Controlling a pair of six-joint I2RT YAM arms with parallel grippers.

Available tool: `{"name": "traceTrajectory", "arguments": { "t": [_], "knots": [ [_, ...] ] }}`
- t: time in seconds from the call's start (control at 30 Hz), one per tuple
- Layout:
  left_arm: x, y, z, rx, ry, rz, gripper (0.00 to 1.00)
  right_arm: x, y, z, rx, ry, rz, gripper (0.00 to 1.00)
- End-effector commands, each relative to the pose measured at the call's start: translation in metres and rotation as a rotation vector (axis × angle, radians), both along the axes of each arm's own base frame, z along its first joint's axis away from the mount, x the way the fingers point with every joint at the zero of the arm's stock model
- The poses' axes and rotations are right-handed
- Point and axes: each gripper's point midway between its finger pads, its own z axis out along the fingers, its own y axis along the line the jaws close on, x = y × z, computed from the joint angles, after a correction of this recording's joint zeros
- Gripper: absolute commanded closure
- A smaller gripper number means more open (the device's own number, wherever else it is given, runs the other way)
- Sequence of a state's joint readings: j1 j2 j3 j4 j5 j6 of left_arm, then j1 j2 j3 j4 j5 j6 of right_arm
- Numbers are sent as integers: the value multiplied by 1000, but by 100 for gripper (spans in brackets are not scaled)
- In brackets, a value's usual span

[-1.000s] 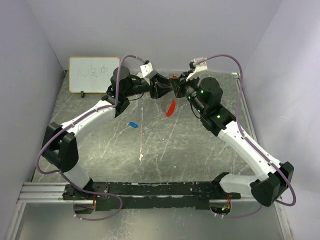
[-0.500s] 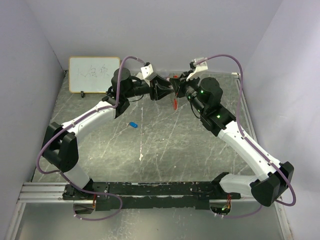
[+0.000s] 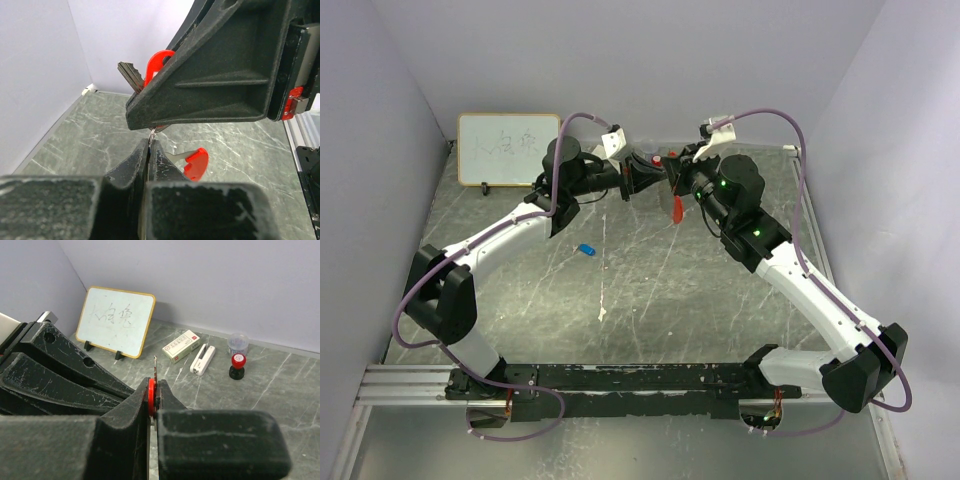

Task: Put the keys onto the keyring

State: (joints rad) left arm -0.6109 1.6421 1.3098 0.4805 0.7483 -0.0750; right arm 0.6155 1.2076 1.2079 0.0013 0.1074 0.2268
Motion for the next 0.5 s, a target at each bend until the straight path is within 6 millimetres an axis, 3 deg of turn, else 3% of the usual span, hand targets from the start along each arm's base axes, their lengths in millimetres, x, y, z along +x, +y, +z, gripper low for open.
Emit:
{"name": "traceTrajectory", "arguments": {
  "t": [0.0,0.47],
  "knots": [
    [-9,0,4,3,-11,-25,93,-4,-10,40,75,-88,-43,100],
    [-12,15,30,-60,-79,29,93,15,-47,7,94,13,-263,100]
  ]
}}
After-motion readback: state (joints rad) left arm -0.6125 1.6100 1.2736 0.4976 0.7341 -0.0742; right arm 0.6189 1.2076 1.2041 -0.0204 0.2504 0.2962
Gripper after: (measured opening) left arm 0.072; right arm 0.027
